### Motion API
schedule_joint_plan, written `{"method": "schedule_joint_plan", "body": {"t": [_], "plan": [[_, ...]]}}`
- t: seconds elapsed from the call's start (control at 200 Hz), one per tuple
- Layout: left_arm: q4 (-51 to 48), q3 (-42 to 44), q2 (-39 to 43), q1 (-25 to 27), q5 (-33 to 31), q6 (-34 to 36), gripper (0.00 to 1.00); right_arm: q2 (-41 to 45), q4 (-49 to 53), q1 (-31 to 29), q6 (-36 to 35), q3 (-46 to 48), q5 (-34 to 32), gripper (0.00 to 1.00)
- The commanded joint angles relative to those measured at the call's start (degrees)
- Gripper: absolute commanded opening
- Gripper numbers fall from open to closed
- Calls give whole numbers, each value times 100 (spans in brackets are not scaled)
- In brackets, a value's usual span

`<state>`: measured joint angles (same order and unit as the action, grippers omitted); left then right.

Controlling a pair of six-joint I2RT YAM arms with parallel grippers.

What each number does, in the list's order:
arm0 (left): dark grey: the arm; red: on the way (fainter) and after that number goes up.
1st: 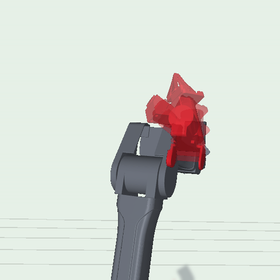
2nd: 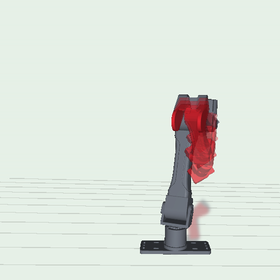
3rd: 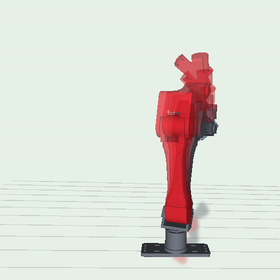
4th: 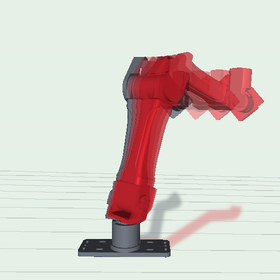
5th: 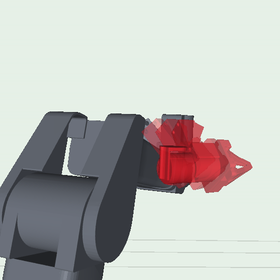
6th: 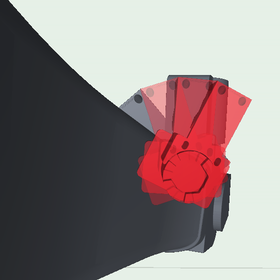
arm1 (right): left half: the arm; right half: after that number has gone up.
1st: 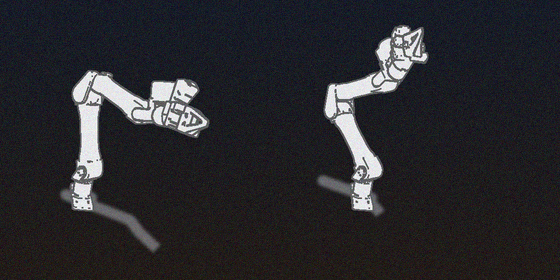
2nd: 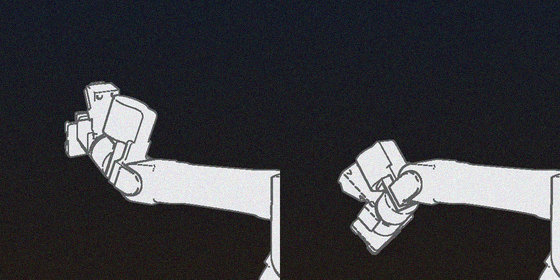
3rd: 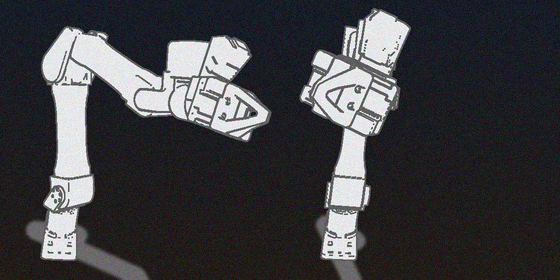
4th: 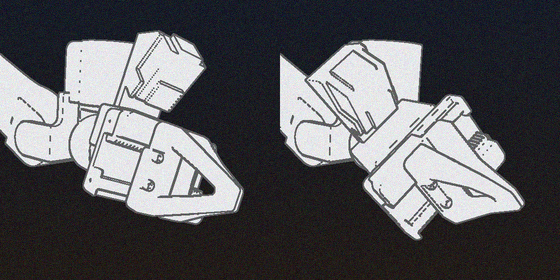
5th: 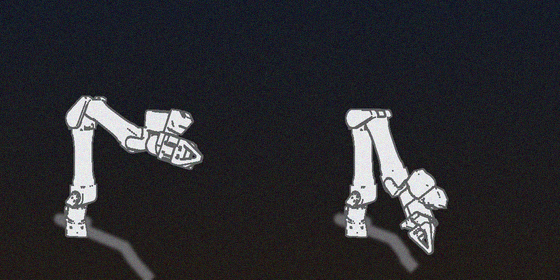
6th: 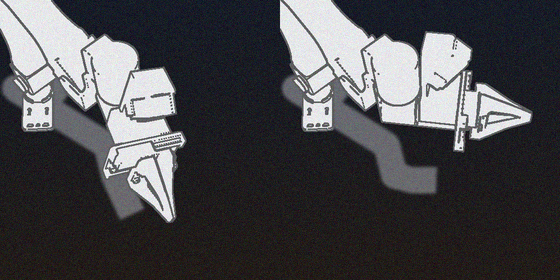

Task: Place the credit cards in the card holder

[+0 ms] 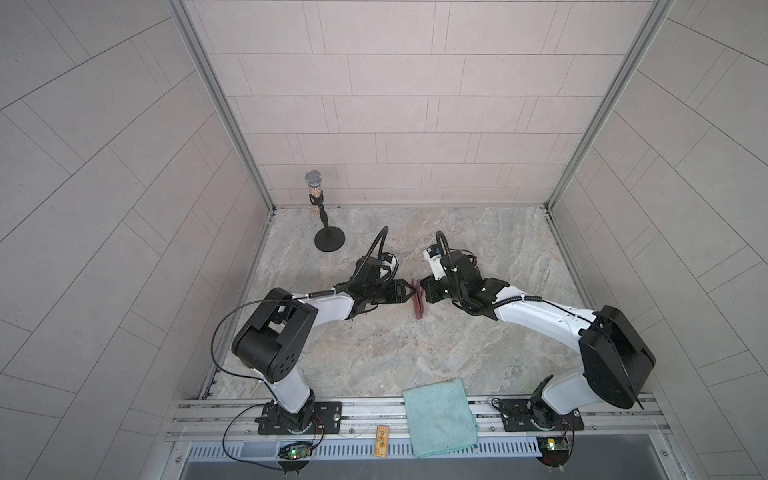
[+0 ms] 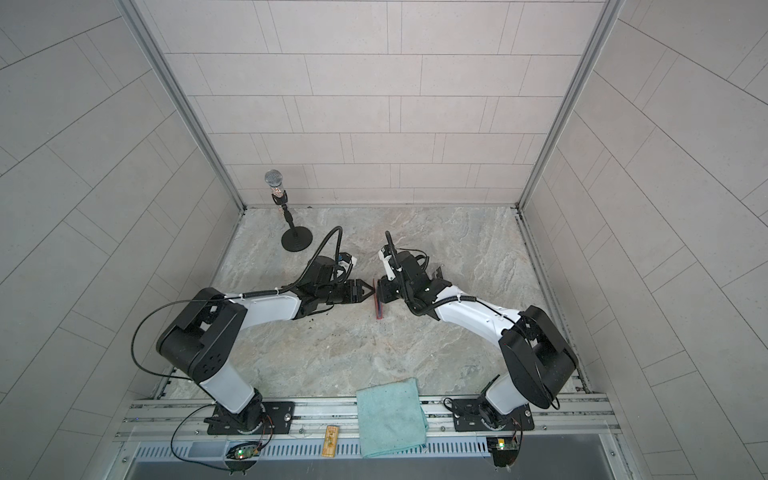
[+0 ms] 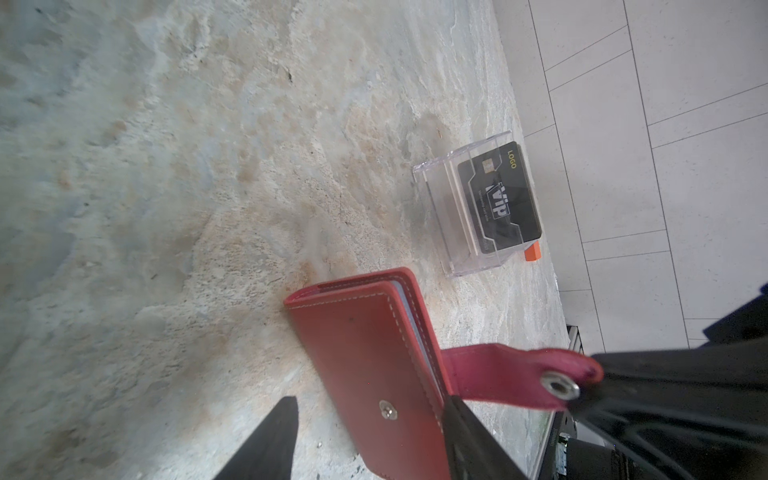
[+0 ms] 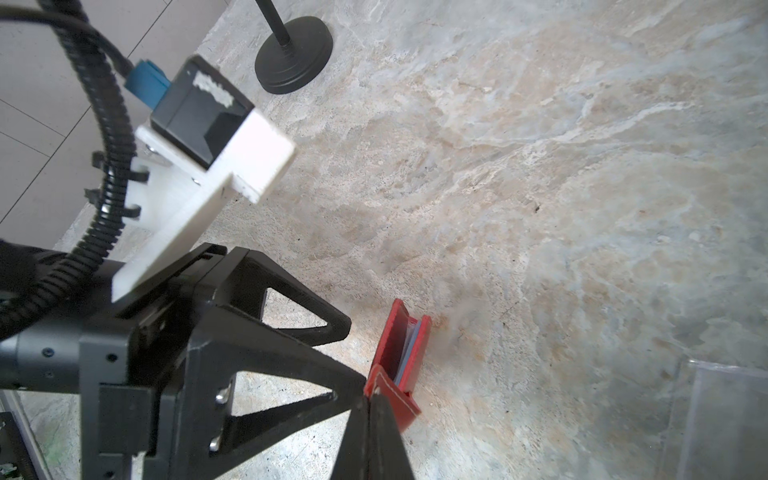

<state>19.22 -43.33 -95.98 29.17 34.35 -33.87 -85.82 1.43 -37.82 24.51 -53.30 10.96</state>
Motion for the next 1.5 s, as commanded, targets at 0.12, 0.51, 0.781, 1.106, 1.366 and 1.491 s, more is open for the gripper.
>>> {"method": "schedule_joint_plan", "body": {"t": [0.12,0.51,0.781,1.106,1.366,1.491], "plan": [[258,163,243,-9,3,26,64,-93,-73,12,105,43,-4,0],[-569,-165,-103,-15,-421,113,51,-119,71,10,91,127,-379,0],[-1294,-413,-128,-15,-778,457,24,-287,431,12,80,180,-824,0],[-1930,-606,-71,-14,-1171,840,9,-605,917,12,112,160,-1258,10],[-2081,-655,25,-6,-1237,984,9,-251,1212,2,-8,122,-1731,31],[-2092,-641,70,-12,-1250,1007,9,-44,1351,2,-18,128,-1996,36]]}}
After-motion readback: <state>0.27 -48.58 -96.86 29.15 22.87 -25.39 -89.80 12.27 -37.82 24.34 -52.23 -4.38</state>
